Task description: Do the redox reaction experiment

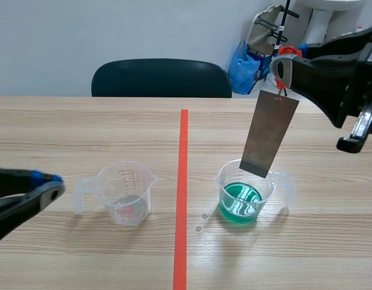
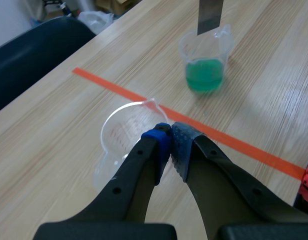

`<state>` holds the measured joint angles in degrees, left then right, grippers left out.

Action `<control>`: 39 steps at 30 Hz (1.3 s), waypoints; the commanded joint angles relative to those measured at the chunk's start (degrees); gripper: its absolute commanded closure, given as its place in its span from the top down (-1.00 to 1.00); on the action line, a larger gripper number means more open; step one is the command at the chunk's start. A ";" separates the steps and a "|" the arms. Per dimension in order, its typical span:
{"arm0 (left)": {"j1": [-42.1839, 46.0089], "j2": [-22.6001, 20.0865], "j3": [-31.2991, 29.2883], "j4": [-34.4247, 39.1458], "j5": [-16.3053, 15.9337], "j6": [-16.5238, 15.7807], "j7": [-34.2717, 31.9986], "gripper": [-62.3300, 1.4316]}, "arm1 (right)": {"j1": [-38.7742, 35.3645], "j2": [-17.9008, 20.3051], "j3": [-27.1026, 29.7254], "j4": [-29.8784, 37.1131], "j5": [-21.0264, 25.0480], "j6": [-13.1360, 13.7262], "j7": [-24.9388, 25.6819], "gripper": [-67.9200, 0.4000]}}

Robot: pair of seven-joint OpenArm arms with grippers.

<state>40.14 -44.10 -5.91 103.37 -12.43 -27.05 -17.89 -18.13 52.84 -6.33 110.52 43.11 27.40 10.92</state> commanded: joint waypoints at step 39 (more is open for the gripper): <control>-59.01 21.24 47.95 -25.86 -12.48 -0.79 20.74 -0.87 | 0.68 0.13 0.81 0.94 0.87 -0.37 1.07 -0.97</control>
<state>-18.28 -23.31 41.93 76.86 -24.47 -27.68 3.29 -18.13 52.84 -6.33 110.52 43.11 27.40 10.92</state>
